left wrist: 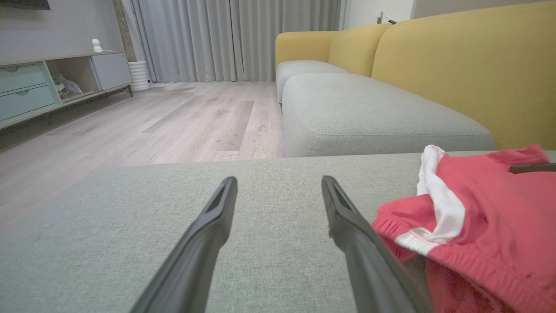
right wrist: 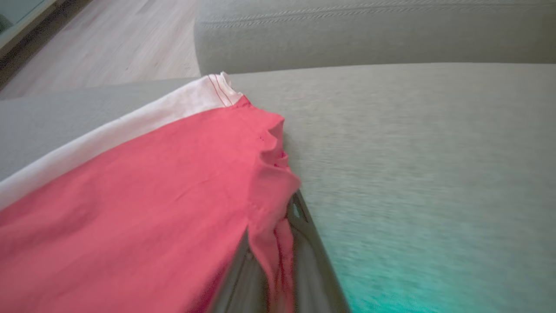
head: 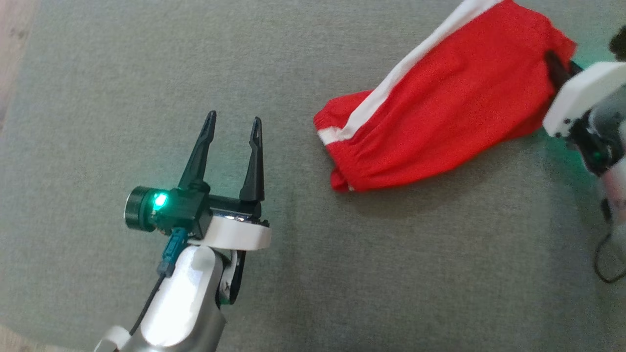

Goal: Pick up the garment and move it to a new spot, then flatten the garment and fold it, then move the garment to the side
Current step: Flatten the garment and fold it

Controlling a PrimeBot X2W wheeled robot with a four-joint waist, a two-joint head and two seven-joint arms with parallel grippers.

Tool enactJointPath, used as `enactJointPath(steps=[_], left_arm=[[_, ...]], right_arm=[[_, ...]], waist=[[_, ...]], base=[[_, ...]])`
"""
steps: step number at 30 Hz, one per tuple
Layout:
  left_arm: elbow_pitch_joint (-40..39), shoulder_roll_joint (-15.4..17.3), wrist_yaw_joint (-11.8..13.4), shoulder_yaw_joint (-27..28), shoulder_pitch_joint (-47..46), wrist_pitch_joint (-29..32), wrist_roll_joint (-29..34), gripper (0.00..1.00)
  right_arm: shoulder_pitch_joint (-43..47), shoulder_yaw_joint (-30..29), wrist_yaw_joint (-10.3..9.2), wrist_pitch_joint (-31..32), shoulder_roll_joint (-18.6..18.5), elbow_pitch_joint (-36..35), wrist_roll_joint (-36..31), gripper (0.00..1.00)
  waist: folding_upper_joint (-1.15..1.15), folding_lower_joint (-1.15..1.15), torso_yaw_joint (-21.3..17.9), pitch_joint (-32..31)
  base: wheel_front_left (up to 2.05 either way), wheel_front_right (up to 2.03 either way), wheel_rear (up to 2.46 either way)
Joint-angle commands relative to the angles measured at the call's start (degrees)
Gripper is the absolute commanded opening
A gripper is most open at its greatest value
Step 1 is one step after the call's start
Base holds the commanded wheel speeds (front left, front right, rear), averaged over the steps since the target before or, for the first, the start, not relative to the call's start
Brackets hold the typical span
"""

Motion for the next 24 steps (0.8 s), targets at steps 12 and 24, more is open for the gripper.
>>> enactJointPath(steps=[12, 24], left_arm=[[-0.8, 0.4, -0.7, 3.9, 0.7, -0.4, 1.0, 1.0], [0.1, 0.4, -2.0, 4.4, 3.0, -0.4, 2.0, 1.0]], right_arm=[[12.7, -5.4, -0.05, -11.6, -2.5, -5.7, 8.8, 0.0], [17.9, -16.4, -0.05, -17.0, 0.8, -3.0, 4.3, 0.0]], waist=[[0.0, -0.01, -6.9, -5.5], [0.0, -0.01, -8.9, -8.7]], base=[[0.0, 0.0, 0.0], [0.0, 0.0, 0.0]])
